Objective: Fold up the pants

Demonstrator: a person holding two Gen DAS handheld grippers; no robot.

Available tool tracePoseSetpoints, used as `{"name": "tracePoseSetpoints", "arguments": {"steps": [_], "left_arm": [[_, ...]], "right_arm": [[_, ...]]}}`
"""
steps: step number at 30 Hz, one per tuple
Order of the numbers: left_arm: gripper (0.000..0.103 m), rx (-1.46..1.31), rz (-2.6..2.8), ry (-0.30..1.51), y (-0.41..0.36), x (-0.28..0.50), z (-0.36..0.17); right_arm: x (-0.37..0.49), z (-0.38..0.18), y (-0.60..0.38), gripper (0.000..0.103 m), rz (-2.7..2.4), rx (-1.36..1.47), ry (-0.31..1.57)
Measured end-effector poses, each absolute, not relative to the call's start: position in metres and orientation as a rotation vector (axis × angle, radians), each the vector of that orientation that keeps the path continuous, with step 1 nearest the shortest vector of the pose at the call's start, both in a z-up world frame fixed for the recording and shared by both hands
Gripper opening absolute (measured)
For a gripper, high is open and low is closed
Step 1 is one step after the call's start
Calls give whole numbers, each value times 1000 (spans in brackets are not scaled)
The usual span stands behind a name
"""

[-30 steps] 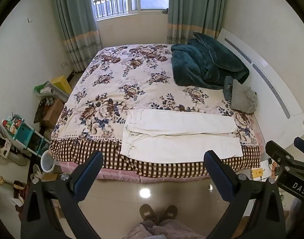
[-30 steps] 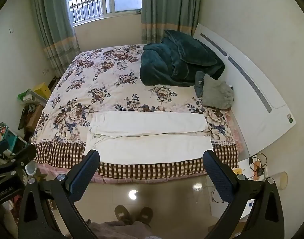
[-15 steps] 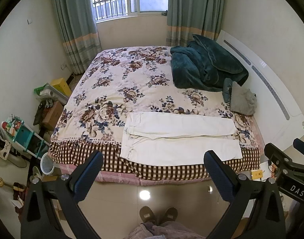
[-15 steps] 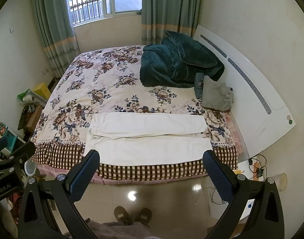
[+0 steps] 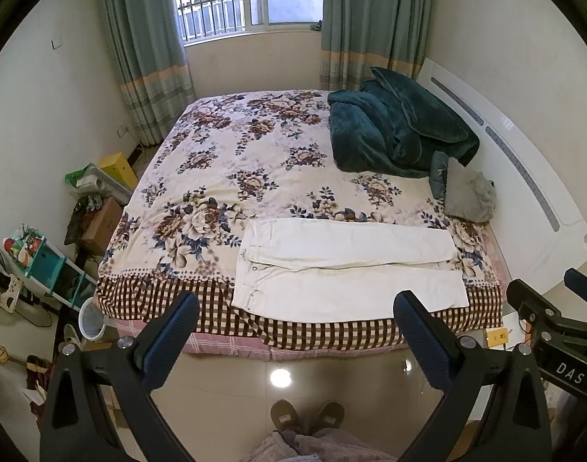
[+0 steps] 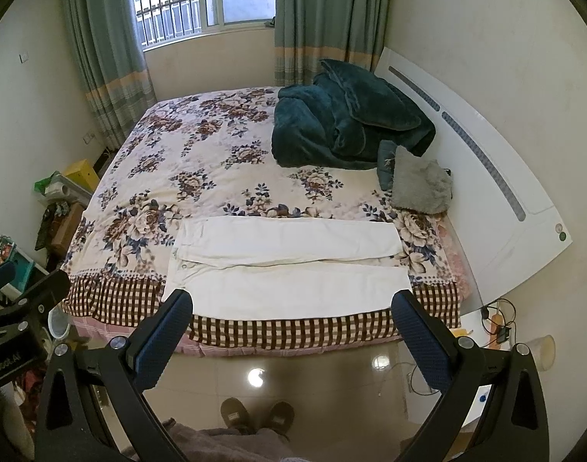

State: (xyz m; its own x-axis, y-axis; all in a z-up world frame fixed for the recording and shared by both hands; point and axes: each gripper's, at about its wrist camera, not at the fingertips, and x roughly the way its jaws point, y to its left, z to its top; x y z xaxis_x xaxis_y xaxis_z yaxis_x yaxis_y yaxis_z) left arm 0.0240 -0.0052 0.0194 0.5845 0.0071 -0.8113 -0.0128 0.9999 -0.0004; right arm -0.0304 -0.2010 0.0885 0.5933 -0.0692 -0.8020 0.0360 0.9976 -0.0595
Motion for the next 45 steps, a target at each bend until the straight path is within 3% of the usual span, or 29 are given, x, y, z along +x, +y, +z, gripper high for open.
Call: {"name": "tracePoseSetpoints", "arguments": {"steps": [45], "left_arm": [[103,-12,-1,932,-8,32,20]], "right_arm": [[-28,90,-209,103,-73,-33,933]]}}
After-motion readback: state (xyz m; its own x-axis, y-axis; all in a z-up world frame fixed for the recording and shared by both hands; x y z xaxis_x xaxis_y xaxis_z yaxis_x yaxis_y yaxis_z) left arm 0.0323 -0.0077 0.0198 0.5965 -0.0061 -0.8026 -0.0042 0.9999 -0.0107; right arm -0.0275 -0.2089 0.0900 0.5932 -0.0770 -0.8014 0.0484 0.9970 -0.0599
